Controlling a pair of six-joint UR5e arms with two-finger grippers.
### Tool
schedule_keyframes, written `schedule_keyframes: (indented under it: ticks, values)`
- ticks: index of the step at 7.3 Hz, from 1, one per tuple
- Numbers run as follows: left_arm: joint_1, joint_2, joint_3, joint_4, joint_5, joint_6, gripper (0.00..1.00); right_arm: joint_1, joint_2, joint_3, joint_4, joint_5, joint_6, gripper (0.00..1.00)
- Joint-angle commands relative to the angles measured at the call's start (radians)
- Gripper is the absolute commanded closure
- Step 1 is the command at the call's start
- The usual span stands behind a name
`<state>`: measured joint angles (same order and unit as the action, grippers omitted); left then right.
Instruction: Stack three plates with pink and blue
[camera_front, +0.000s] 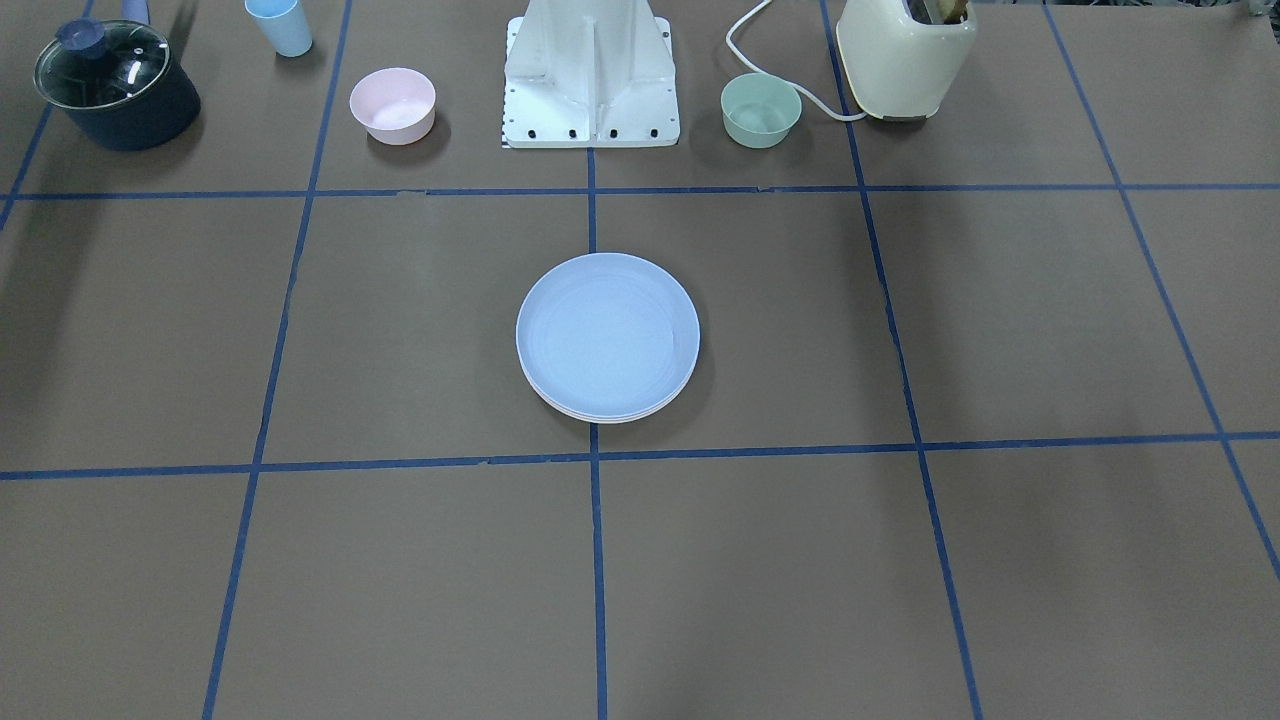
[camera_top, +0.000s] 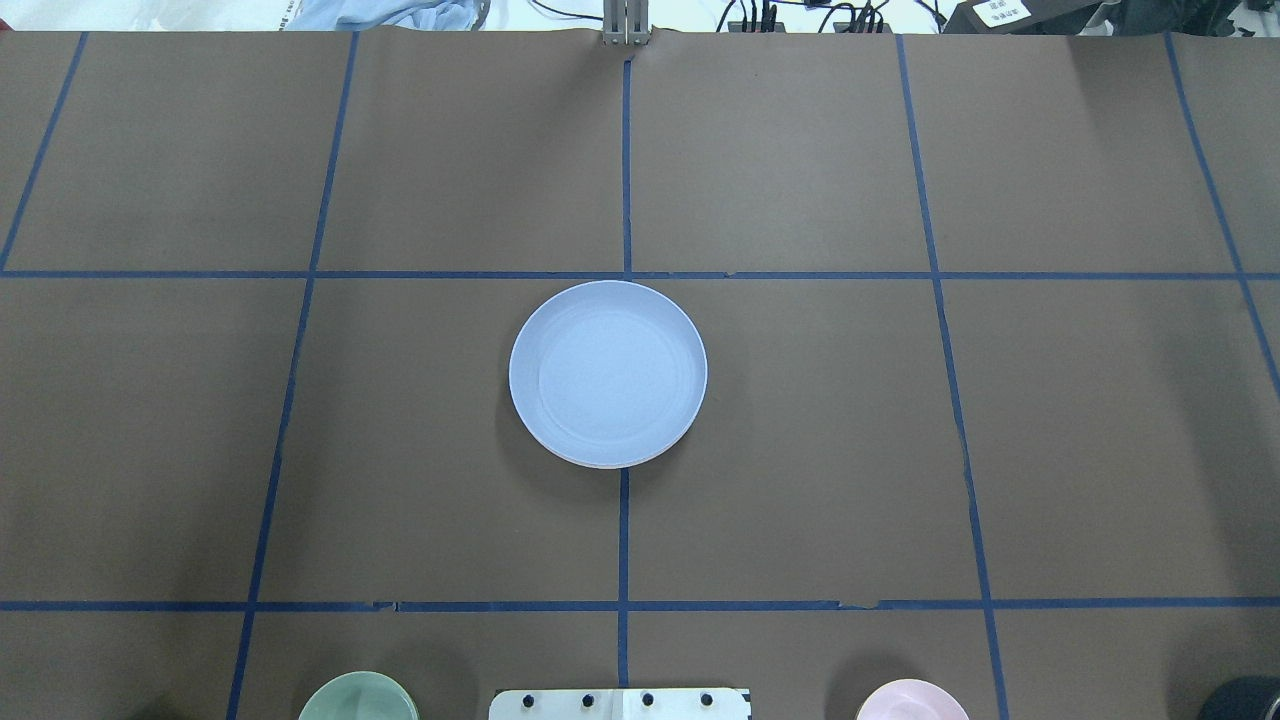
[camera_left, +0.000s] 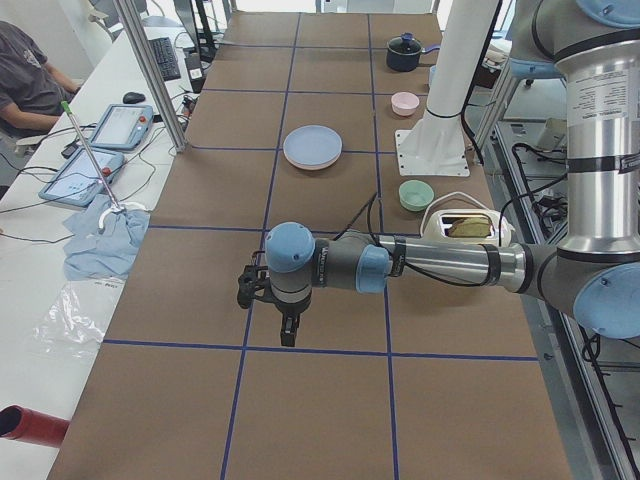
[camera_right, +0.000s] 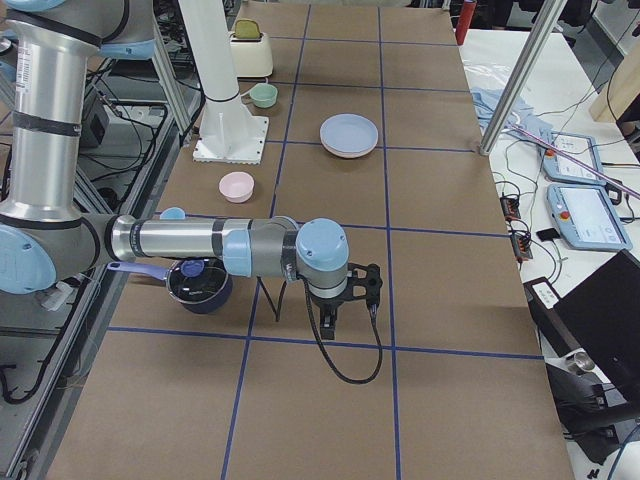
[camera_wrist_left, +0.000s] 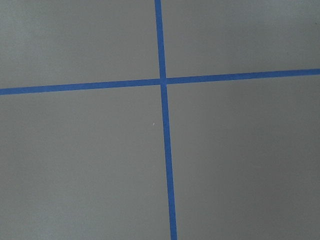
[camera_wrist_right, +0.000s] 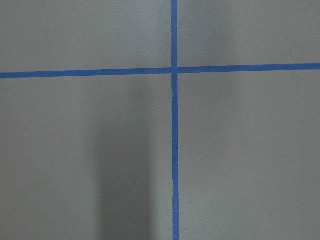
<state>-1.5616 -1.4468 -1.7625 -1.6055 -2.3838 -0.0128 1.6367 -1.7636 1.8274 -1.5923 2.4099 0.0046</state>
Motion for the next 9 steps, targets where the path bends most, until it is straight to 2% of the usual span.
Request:
schedule_keyframes:
  ticks: [1, 9]
  values:
    - [0.000, -0.001, 0.000, -0.001, 0.000, -0.001, 0.00, 0.000, 0.001, 0.000, 0.000, 0.000, 0.000, 0.00]
    - [0.000, -0.006, 0.005, -0.002, 0.000, 0.001, 0.00, 0.000, -0.002, 0.015, 0.000, 0.005, 0.000, 0.00]
